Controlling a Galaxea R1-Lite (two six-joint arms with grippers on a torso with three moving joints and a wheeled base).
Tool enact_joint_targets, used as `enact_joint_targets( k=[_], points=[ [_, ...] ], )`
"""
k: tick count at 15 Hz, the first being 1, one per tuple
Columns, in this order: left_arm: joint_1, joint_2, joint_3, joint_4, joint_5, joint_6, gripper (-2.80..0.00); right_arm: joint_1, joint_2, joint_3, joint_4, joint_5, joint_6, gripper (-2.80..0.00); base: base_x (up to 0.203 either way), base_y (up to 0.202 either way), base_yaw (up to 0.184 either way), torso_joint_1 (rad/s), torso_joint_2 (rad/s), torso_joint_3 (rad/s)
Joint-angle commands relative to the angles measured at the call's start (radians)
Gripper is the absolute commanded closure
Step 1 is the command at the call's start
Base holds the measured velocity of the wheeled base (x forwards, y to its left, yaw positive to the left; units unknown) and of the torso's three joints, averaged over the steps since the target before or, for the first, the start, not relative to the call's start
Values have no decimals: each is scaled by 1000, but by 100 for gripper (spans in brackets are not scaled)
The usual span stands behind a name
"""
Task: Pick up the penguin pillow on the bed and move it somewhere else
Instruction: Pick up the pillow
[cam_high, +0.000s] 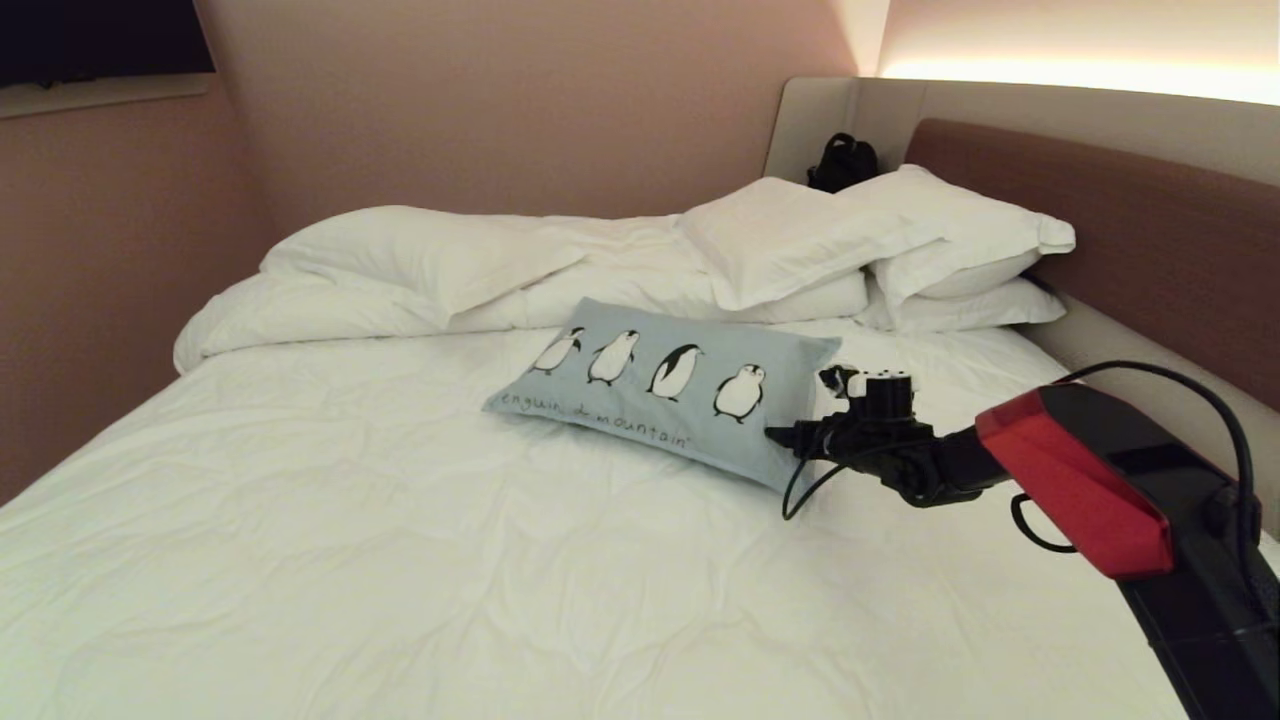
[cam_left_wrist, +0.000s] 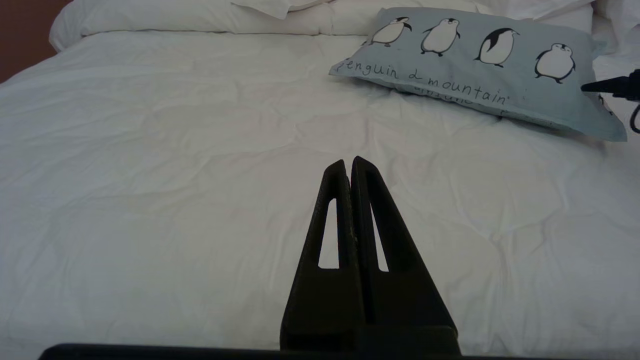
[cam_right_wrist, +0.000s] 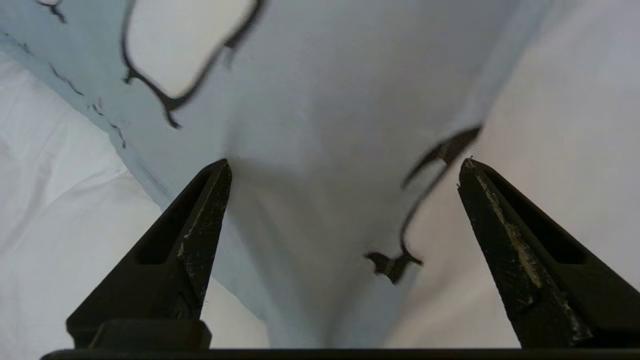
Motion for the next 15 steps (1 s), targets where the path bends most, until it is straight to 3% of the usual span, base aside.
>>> enact_joint_targets(
  k=[1, 7, 15],
  points=[
    [0, 0, 0, -1, 1, 0, 0, 19, 1, -13, -6, -14, -75, -280, 0, 0, 0, 0, 0, 0],
    [0, 0, 0, -1, 1, 0, 0, 54, 64, -129, 15, -17, -148, -280, 0, 0, 0, 0, 0, 0],
    [0, 0, 0, -1, 0, 0, 0, 56, 105, -206, 227, -17, -177, -280, 0, 0, 0, 0, 0, 0]
  ],
)
